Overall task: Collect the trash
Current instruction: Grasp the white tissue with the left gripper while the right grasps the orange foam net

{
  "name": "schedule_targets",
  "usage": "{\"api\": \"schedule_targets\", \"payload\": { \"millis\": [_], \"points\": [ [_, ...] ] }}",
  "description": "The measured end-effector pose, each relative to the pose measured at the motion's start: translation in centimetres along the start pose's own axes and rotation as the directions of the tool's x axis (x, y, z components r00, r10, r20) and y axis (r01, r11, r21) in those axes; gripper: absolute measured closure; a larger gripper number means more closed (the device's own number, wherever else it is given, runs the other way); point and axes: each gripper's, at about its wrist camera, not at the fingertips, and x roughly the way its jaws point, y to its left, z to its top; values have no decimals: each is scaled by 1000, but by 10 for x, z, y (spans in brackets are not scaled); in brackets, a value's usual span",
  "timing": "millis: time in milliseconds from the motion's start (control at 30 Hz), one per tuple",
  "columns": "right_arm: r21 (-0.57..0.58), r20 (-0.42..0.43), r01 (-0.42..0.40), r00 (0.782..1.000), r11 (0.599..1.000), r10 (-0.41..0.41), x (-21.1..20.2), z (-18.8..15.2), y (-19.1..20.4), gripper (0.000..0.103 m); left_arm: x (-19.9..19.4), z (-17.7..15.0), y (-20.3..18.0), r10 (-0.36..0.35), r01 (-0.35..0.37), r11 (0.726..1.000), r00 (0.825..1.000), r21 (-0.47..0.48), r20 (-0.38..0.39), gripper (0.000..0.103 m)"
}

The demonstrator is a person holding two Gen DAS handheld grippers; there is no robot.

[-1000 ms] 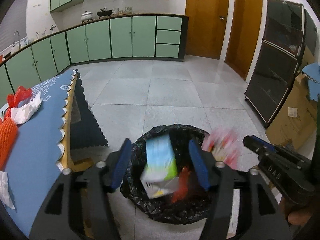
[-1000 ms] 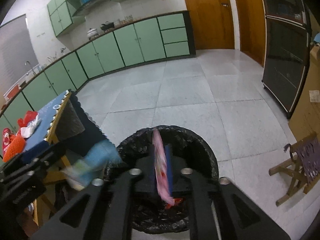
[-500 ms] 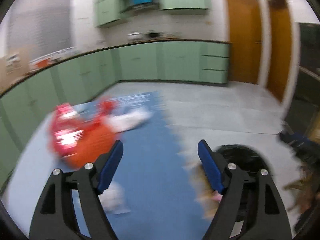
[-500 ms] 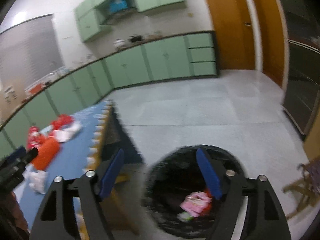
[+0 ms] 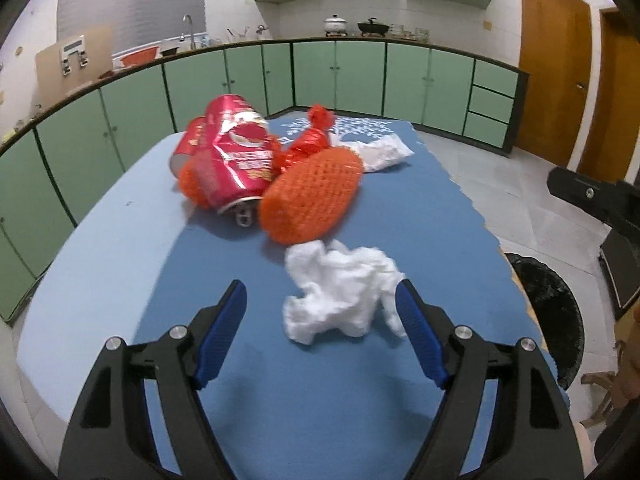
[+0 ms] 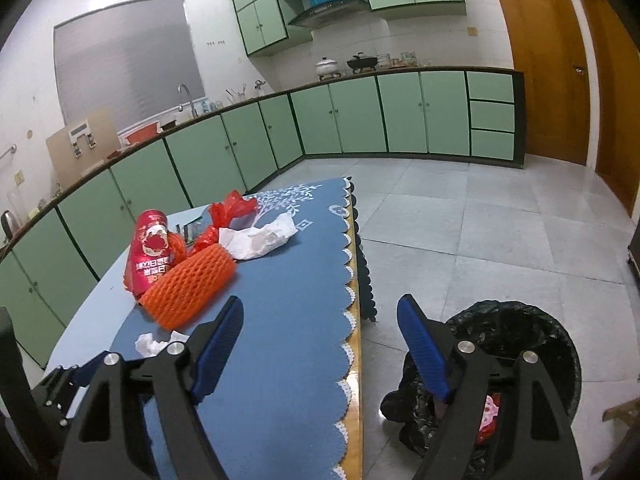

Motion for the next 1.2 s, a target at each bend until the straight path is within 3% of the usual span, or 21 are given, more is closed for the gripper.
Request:
{"api": "schedule_targets", "payload": {
  "millis": [167,233,333,433,533,833,967,1200],
  "points": [
    [-25,-7,4,1000,1000,-4,1,-1,1,26,11,1,-4,-4,4,1000,1000,-18,4,31],
    [-26,-11,1,1000,1000,-2,2,-4,3,28,14,1,-9,-20,20,1000,1000,-16,-1,52],
    [-22,-20,-8,1000,1000,7,3,-6,4,30,20,-2,-10,-46,46,999,999,-24,-20,73],
    [-21,-28,-16,999,1000,15,5,-8,4,35,20,-3,-10,-49,49,999,999,-22,-17,89],
    [-21,-36,-26,999,999,25,7,-8,5,39,16,-2,-7,-44,44,999,999,-28,2,95],
    [-28,-59,-67,996,997,65,17,-10,25,46,-12,7,42,51,-45,996,995,-72,86,97],
    [-51,-86,-112,991,992,108,33,-11,54,46,-15,17,76,124,-114,989,986,-91,110,97],
    [-98,-105,-156,984,983,146,63,-10,119,46,-5,35,115,176,-160,977,978,-144,108,97]
  ]
}}
